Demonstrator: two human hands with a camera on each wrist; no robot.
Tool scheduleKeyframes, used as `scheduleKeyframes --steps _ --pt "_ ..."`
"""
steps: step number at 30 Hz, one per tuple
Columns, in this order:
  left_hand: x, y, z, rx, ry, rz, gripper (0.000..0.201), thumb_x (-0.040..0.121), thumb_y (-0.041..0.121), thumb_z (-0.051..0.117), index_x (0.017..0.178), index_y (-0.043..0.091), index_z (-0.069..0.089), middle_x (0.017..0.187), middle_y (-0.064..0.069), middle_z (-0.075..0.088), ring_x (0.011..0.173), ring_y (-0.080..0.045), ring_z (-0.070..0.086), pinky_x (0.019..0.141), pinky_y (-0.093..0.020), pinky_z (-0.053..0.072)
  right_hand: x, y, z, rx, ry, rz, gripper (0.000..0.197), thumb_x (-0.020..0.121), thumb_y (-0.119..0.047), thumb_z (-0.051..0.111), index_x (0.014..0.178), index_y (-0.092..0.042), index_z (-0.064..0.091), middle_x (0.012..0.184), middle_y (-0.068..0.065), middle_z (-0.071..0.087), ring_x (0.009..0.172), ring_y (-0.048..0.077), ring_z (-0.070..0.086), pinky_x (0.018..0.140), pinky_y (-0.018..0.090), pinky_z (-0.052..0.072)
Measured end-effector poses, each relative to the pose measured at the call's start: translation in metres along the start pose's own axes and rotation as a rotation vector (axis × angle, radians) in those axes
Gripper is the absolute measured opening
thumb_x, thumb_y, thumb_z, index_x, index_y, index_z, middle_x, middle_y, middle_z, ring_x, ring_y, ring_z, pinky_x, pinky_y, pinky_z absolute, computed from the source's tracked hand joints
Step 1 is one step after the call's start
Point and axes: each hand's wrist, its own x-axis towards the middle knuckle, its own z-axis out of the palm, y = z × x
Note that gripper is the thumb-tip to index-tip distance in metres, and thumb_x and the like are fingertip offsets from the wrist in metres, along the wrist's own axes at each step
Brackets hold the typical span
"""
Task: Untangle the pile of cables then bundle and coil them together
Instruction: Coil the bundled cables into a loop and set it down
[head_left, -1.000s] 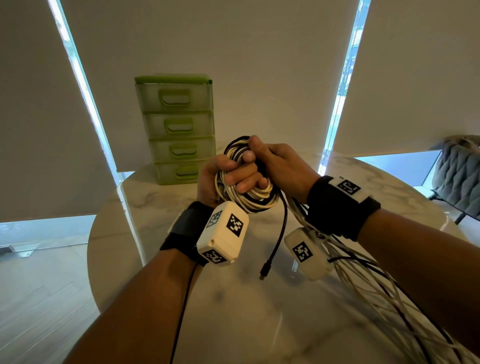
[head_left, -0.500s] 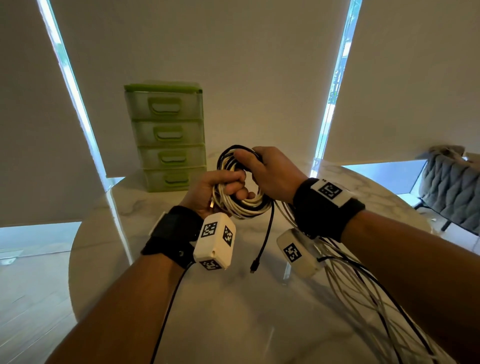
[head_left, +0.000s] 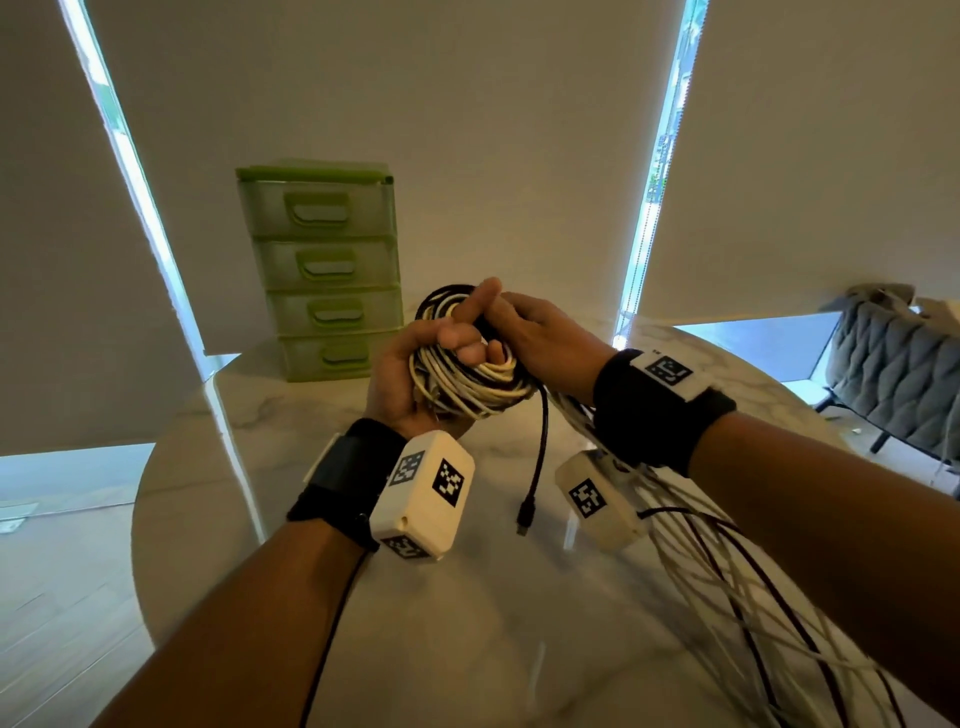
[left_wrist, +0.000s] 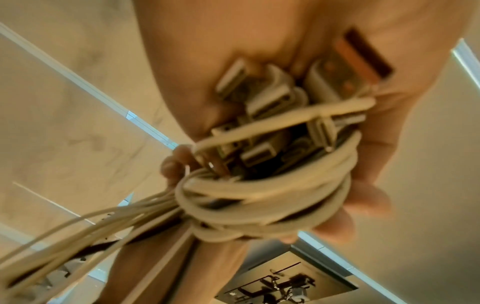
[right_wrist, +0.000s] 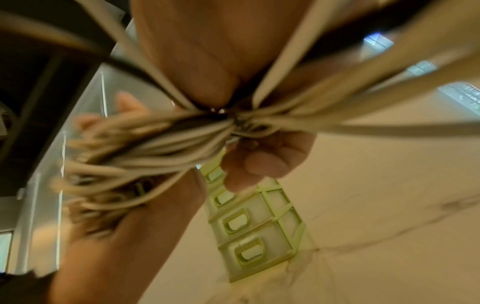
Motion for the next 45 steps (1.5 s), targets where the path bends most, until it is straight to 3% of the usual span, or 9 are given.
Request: scheduleKeyframes --steps 2,12,16,19,23,29,35,40,45 --pt "0.001 0.005 -0.002 -0.075 -0.030 0.022 0.043 0.085 0.003 0.054 0.127 -0.008 0.054 0.064 -0.008 0.063 0.065 -0.022 0.064 0.090 -0.033 0.051 -0.005 -0.001 -0.005 -0.090 -0.078 0.040 0.036 0.101 -0.044 0.037 0.120 -0.018 0.053 0.097 0.006 0.065 0.073 0.020 0.064 0.063 0.030 0.053" --pt "0.001 0.011 -0.007 -0.142 -0.003 0.088 0.044 0.079 0.005 0.057 0.123 -0.004 0.060 0.058 -0.002 0.063 0.064 -0.017 0.066 0.087 -0.033 0.054 -0.018 -0.003 -0.017 -0.011 -0.226 0.094 0.027 0.103 -0.025 0.041 0.129 -0.020 0.047 0.106 0.012 0.061 0.079 0.020 0.065 0.068 0.029 0.057" --pt "-0.001 0.010 -0.003 -0.164 0.023 0.088 0.044 0.080 0.006 0.050 0.121 -0.002 0.062 0.060 -0.005 0.065 0.060 -0.018 0.065 0.080 -0.034 0.057 -0.018 -0.005 -0.017 0.164 -0.235 0.168 0.025 0.102 -0.020 0.041 0.124 -0.016 0.053 0.083 0.007 0.059 0.073 0.020 0.067 0.083 0.039 0.057" --pt "-0.001 0.008 0.000 -0.159 0.037 0.118 0.047 0.075 0.008 0.055 0.121 0.003 0.064 0.083 -0.009 0.073 0.063 -0.015 0.065 0.078 -0.028 0.057 -0.017 -0.004 -0.018 0.263 -0.207 0.223 0.019 0.102 -0.021 0.042 0.113 -0.017 0.057 0.075 0.002 0.052 0.059 0.014 0.060 0.075 0.038 0.059" --pt "-0.002 0.007 0.007 -0.120 0.143 0.217 0.043 0.078 0.012 0.043 0.111 0.004 0.070 0.124 -0.015 0.064 0.086 -0.013 0.062 0.074 -0.026 0.056 -0.014 -0.001 -0.014 0.077 -0.172 0.234 0.023 0.102 -0.030 0.041 0.111 -0.016 0.057 0.080 0.003 0.053 0.057 0.012 0.056 0.068 0.033 0.057" --pt "0.003 0.010 0.007 -0.105 0.279 0.263 0.045 0.080 0.010 0.044 0.122 0.005 0.058 0.122 -0.018 0.064 0.101 -0.017 0.066 0.082 -0.027 0.055 -0.020 -0.005 -0.010 -0.436 -0.278 0.267 0.015 0.100 -0.035 0.046 0.107 -0.022 0.042 0.085 0.003 0.060 0.073 0.014 0.060 0.071 0.027 0.048" --pt "0.009 0.003 0.009 -0.066 0.400 0.300 0.036 0.096 0.010 0.037 0.127 0.002 0.054 0.126 -0.017 0.060 0.108 -0.027 0.062 0.099 -0.038 0.045 -0.023 0.006 0.019 -0.537 -0.168 0.351 0.016 0.095 -0.020 0.050 0.107 -0.008 0.051 0.099 0.012 0.065 0.090 0.029 0.066 0.085 0.047 0.056" --pt "0.011 0.006 0.005 0.079 0.430 0.324 0.047 0.097 0.010 0.035 0.144 0.006 0.038 0.140 -0.013 0.050 0.132 -0.026 0.045 0.108 -0.036 0.036 -0.026 0.006 0.034 -0.415 -0.211 0.484 0.012 0.096 -0.012 0.048 0.102 -0.003 0.052 0.089 0.018 0.068 0.074 0.029 0.071 0.076 0.045 0.060" --pt "0.014 0.001 0.003 0.214 0.496 0.372 0.045 0.097 0.006 0.041 0.142 0.006 0.042 0.119 -0.014 0.064 0.114 -0.022 0.060 0.102 -0.029 0.043 -0.030 -0.011 0.031 -0.694 -0.362 0.457 0.015 0.094 -0.018 0.055 0.085 -0.012 0.045 0.080 0.008 0.062 0.070 0.022 0.067 0.070 0.033 0.060"
